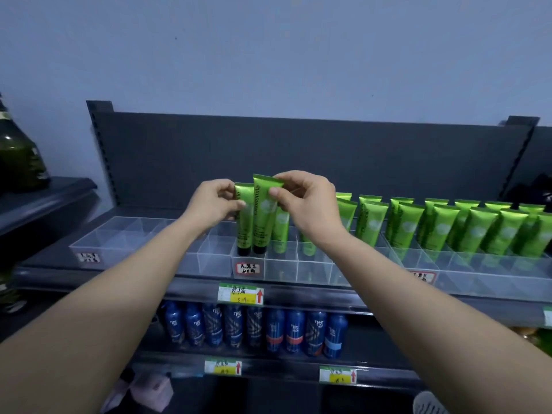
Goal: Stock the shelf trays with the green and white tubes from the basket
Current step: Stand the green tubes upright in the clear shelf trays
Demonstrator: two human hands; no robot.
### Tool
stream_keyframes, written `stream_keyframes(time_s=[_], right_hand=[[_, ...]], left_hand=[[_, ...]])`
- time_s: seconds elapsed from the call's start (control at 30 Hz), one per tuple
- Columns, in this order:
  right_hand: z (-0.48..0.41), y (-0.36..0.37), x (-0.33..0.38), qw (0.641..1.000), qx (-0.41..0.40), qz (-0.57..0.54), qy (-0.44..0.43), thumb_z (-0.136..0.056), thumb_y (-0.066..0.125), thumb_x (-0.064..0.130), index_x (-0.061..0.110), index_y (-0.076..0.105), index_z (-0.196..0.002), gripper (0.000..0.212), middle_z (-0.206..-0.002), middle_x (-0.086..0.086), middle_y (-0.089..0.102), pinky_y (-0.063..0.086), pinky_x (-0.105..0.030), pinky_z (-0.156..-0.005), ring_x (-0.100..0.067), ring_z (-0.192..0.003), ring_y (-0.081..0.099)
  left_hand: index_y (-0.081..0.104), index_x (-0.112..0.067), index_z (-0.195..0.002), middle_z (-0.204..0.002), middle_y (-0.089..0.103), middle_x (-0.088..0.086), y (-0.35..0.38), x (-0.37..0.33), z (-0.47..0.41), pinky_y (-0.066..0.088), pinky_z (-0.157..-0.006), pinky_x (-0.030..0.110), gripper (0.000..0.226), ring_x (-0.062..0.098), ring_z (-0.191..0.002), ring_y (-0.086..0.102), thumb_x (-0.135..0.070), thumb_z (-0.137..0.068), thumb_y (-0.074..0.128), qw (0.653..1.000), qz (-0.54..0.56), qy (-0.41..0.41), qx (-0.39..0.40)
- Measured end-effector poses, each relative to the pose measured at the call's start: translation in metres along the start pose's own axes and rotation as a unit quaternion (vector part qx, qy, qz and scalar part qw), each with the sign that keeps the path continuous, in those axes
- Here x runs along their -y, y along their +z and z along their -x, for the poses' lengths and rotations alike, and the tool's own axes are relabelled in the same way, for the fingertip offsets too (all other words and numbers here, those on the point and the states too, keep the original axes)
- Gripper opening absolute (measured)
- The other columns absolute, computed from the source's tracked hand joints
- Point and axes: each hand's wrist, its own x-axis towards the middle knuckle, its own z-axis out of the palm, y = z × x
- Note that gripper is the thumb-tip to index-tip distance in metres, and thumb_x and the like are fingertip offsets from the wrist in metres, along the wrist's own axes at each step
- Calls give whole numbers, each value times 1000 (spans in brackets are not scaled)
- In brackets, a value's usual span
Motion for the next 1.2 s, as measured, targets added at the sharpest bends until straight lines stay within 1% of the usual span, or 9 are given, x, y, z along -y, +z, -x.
stream_keyframes(time_s=[0.1, 0.2, 0.4, 0.63, 0.77, 0.87, 1.0, 1.1, 1.2], right_hand=[[-3, 9, -2, 1000, 8, 14, 5, -80, 76, 20, 21, 74, -95, 16, -75, 4, 70, 56, -41, -76, -18, -71, 67], [-4, 15, -4, 999, 16, 32, 12, -81, 75, 18, 19, 74, -98, 17, -75, 5, 68, 55, -32, -73, -19, -69, 66], [-5, 29, -19, 997, 44, 60, 27, -83, 73, 18, 16, 74, -102, 19, -73, 8, 64, 47, -23, -68, -7, -64, 56], [1, 45, -38, 991, 96, 62, 70, -87, 69, 15, 13, 73, -106, 20, -69, 18, 58, 50, -25, -73, 2, -62, 54], [1, 51, -46, 990, 93, 52, 97, -86, 71, 16, 15, 73, -103, 18, -69, 15, 62, 57, -37, -79, -7, -65, 60], [-1, 53, -48, 990, 80, 51, 101, -85, 72, 16, 15, 74, -101, 16, -68, 13, 62, 57, -41, -79, -12, -67, 61], [0, 54, -49, 991, 77, 37, 108, -85, 71, 16, 16, 73, -102, 16, -71, 11, 64, 57, -42, -80, -12, -69, 62], [2, 54, -49, 991, 80, 36, 101, -85, 71, 17, 16, 73, -102, 17, -78, 5, 68, 57, -40, -81, -14, -73, 64], [5, 53, -48, 992, 80, 47, 89, -86, 70, 19, 17, 72, -104, 18, -79, 6, 68, 56, -33, -79, -10, -74, 62]], left_hand=[[60, -4, -82, -73, 57, 10, -3, 12, -8, 56, -59, 30, 16, 23, -66, 60, 9, -78, 68, 1000, -6, 1, 13], [63, -1, -86, -78, 58, 16, -3, 22, -12, 55, -54, 21, 15, 22, -67, 60, 11, -78, 68, 1000, 7, -5, 22], [66, -12, -80, -72, 64, 3, 0, 38, -17, 55, -58, 22, 23, 14, -65, 64, 11, -78, 68, 998, 32, -28, 45], [65, -16, -79, -75, 64, 4, 3, 51, -21, 56, -72, 33, 27, 14, -68, 63, 10, -84, 61, 997, 48, -43, 50], [66, -15, -81, -76, 65, 4, 1, 51, -21, 58, -67, 27, 25, 12, -68, 64, 10, -84, 61, 996, 55, -40, 64], [66, -16, -84, -79, 65, 6, 0, 52, -23, 57, -71, 31, 23, 15, -71, 63, 7, -84, 62, 996, 47, -39, 68], [64, -17, -81, -76, 63, 3, 1, 51, -23, 56, -61, 21, 25, 12, -68, 62, 8, -85, 61, 996, 45, -35, 65], [64, -16, -81, -77, 64, 4, 0, 51, -22, 56, -60, 20, 25, 13, -70, 63, 9, -85, 61, 996, 48, -39, 64], [64, -14, -83, -79, 65, 6, -1, 51, -21, 57, -63, 23, 23, 15, -72, 64, 8, -85, 61, 996, 41, -41, 67]])
